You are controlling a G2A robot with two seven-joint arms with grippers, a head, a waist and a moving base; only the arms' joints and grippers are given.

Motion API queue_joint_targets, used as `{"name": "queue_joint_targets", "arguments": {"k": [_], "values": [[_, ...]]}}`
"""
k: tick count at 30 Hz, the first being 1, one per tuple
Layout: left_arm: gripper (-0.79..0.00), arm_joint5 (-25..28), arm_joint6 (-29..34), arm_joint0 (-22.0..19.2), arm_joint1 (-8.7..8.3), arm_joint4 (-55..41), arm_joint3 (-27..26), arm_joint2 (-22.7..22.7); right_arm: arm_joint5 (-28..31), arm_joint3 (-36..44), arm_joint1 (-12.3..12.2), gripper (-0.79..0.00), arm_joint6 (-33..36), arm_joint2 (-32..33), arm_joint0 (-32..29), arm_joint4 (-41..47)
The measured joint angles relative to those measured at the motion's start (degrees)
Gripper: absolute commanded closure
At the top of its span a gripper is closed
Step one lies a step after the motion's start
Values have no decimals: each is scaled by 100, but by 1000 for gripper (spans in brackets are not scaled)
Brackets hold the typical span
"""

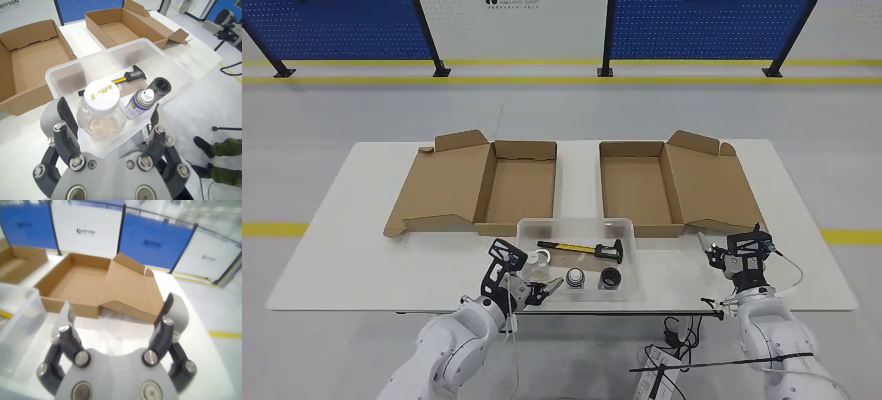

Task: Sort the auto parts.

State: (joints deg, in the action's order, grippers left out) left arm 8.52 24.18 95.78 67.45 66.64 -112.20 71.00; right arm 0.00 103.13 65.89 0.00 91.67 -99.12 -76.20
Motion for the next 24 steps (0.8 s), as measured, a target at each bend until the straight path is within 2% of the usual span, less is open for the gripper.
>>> {"name": "queue_joint_targets", "arguments": {"k": [8,9,11,12,13,15,21,24], "values": [[-785,-162,49,-120,20,-58,192,-69,0,0,0,-785,0,0,0,0],[-754,-184,57,-136,23,-81,206,-72,0,0,0,-785,0,0,0,0],[-616,-230,58,-172,30,-124,236,-75,0,0,0,-785,0,0,0,0],[-579,-246,58,-187,32,-137,248,-77,0,0,0,-785,0,0,0,0],[-388,-259,54,-207,34,-143,262,-80,0,0,0,-785,0,0,0,0],[-317,-277,24,-243,36,-128,290,-76,0,0,0,-785,0,0,0,0],[-40,-335,-75,-346,49,-164,374,-67,0,0,0,-785,0,0,0,0],[0,-341,-102,-357,54,-207,381,-70,0,0,0,-785,0,0,0,0]]}}
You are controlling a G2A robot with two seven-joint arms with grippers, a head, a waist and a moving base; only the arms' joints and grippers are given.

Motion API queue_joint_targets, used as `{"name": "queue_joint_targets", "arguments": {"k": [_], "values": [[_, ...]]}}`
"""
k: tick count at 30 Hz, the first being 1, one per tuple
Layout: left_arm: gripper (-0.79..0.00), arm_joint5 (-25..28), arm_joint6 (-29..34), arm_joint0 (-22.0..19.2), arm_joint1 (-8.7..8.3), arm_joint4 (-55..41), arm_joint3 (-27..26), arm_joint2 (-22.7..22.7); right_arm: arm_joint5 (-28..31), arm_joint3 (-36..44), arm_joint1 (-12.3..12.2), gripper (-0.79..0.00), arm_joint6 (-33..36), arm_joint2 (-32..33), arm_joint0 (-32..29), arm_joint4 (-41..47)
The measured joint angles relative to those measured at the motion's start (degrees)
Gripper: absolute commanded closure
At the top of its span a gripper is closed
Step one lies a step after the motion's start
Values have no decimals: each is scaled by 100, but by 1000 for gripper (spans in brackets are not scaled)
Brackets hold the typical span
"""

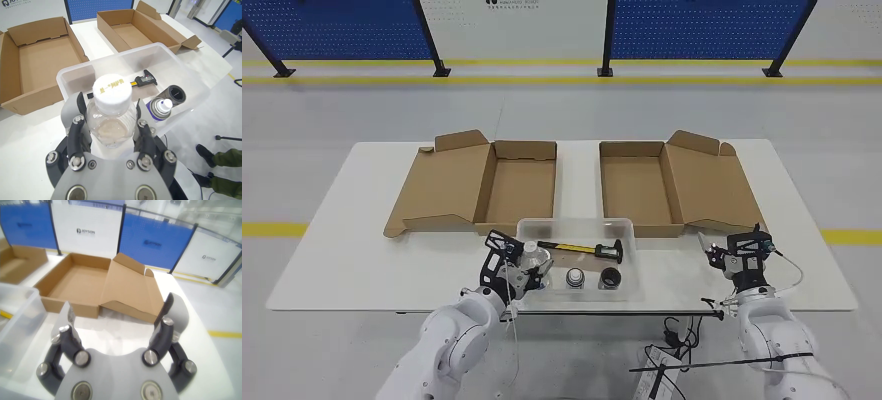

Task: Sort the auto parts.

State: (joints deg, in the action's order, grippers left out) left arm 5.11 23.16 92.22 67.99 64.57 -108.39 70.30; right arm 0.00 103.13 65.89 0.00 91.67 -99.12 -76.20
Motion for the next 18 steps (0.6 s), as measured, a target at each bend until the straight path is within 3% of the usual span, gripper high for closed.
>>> {"name": "queue_joint_targets", "arguments": {"k": [9,18], "values": [[0,55,-89,27,1,-180,-133,64,0,0,0,-785,0,0,0,0],[0,347,-73,157,-35,-533,-764,318,0,0,0,-785,0,0,0,0]]}}
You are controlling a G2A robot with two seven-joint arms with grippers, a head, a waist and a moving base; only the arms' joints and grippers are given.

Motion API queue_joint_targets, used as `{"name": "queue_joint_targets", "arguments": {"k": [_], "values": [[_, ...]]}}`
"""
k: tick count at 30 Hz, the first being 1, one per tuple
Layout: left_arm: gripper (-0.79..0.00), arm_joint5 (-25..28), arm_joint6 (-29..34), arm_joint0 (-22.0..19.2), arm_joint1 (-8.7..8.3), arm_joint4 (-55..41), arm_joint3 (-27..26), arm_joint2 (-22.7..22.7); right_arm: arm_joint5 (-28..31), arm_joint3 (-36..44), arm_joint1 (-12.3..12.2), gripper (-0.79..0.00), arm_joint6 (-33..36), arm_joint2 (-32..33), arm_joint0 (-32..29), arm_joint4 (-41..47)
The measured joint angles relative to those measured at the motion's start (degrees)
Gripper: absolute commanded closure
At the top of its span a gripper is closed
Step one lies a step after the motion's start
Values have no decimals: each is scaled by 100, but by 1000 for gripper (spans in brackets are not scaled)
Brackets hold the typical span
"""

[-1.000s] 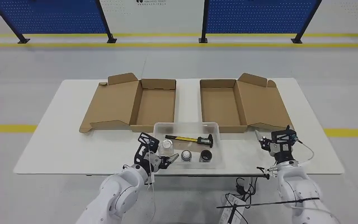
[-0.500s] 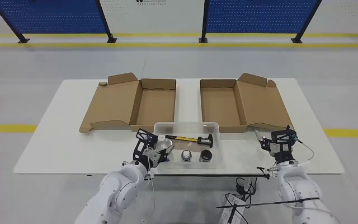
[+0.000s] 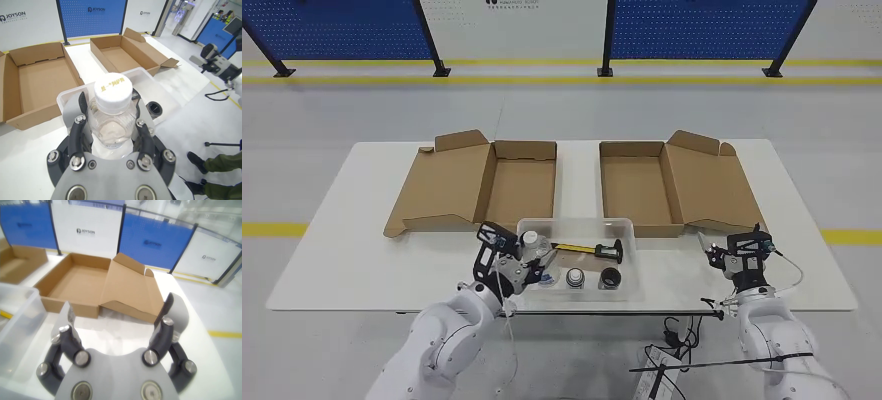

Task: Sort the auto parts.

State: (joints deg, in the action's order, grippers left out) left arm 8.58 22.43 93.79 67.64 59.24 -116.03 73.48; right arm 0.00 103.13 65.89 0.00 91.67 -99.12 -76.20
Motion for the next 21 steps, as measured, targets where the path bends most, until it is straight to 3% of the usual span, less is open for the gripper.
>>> {"name": "queue_joint_targets", "arguments": {"k": [9,21], "values": [[0,520,400,199,-77,-738,-964,527,0,0,0,-785,0,0,0,0],[0,1491,1739,390,-226,-2771,-1853,1266,0,0,0,-785,0,0,0,0]]}}
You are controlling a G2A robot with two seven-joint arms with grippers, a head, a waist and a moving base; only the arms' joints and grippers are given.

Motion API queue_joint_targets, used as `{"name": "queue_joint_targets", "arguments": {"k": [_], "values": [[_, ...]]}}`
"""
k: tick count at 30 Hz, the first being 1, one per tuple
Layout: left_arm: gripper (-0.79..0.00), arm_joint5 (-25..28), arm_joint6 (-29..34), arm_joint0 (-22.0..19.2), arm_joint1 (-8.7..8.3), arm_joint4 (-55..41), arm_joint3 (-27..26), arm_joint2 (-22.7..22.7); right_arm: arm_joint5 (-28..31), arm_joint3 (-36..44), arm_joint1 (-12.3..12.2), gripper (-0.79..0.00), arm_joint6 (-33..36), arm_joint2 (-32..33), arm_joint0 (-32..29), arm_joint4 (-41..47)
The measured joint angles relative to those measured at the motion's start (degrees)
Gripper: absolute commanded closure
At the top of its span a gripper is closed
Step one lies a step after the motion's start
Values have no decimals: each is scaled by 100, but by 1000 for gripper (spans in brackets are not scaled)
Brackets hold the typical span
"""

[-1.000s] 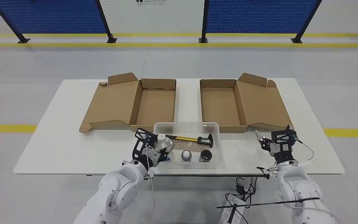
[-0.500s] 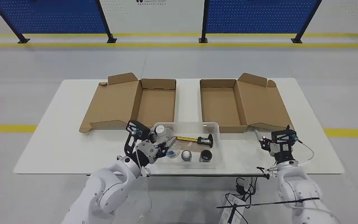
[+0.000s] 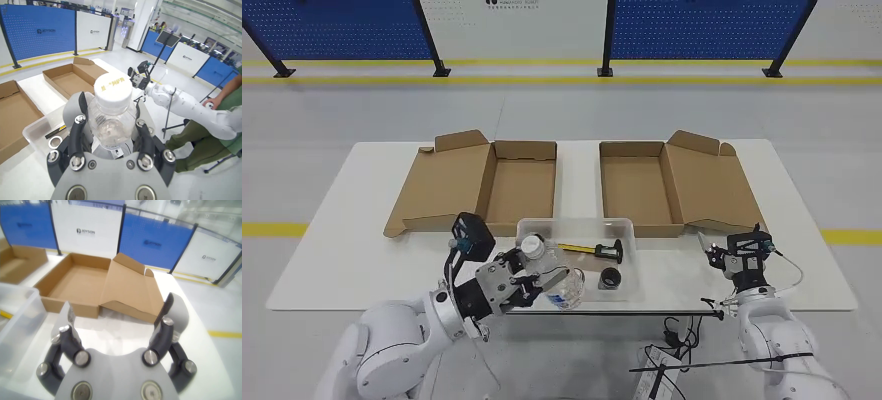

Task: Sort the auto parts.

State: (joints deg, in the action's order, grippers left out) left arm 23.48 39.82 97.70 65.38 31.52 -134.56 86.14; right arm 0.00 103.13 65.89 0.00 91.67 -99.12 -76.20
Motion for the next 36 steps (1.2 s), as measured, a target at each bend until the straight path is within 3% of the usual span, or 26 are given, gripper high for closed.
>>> {"name": "queue_joint_targets", "arguments": {"k": [6,12,17,24,31,36], "values": [[0,704,271,61,-80,-367,-8,275,0,0,0,-785,0,0,0,0],[0,747,205,186,-116,-164,-8,287,0,0,0,-785,0,0,0,0],[0,303,-141,116,-103,457,50,90,0,0,0,-785,0,0,0,0],[0,-153,-458,-509,-93,1154,532,-80,0,0,0,-785,0,0,0,0],[0,-1053,-1009,-1004,-16,2621,930,-865,0,0,0,-785,0,0,0,0],[0,-1490,-1243,-1331,45,3013,1227,-1273,0,0,0,-785,0,0,0,0]]}}
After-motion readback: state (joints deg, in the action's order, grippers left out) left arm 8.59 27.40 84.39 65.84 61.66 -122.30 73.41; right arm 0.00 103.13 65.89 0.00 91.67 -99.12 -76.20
